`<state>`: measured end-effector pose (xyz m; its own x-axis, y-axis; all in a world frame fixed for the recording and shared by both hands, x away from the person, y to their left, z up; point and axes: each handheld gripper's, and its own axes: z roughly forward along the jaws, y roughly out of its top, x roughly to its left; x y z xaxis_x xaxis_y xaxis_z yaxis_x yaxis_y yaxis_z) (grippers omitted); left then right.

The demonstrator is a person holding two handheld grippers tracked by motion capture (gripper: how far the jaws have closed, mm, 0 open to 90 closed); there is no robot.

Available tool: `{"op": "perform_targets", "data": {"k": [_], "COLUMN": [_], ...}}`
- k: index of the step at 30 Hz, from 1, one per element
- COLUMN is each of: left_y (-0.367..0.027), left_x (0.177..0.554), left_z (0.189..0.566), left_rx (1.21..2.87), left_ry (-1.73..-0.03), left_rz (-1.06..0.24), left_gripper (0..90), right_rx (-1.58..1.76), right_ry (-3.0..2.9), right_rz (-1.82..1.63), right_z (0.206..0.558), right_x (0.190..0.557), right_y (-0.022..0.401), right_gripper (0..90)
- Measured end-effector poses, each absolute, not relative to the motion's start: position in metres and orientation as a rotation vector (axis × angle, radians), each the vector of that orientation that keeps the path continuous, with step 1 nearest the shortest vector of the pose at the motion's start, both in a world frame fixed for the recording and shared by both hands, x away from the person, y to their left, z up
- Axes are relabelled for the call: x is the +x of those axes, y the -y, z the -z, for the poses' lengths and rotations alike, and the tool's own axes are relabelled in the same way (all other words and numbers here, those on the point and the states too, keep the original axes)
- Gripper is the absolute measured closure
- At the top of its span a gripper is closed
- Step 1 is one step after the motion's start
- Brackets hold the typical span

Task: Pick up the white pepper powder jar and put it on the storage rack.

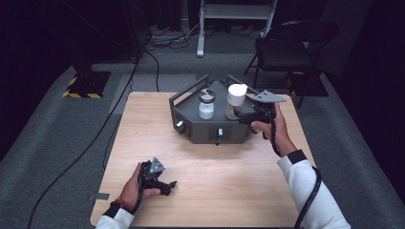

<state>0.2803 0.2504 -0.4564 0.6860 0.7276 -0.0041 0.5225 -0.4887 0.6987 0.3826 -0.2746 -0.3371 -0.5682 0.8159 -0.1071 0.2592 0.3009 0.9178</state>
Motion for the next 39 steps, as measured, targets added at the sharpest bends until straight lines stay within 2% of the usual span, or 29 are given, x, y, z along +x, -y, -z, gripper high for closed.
{"op": "perform_targets", "data": {"k": [10,39], "left_y": [-0.25,-0.25], "left_x": [0.28,0.28], "left_z": [0.456,0.456], "left_rx": [2.205,2.205], "left_ry": [-0.954,-0.954], "left_rz": [-0.383,-0.383], "left_gripper": [0.0,0.0], "right_rx": [0.848,0.777], "right_ry": [-1.981,-1.998], "right_rz": [-1.164,-1.319], "right_z": [0.329,0.363], "right_x": [0.357,0.3], "right_y": [0.278,0.325], "right_gripper": [2.4,2.4]}}
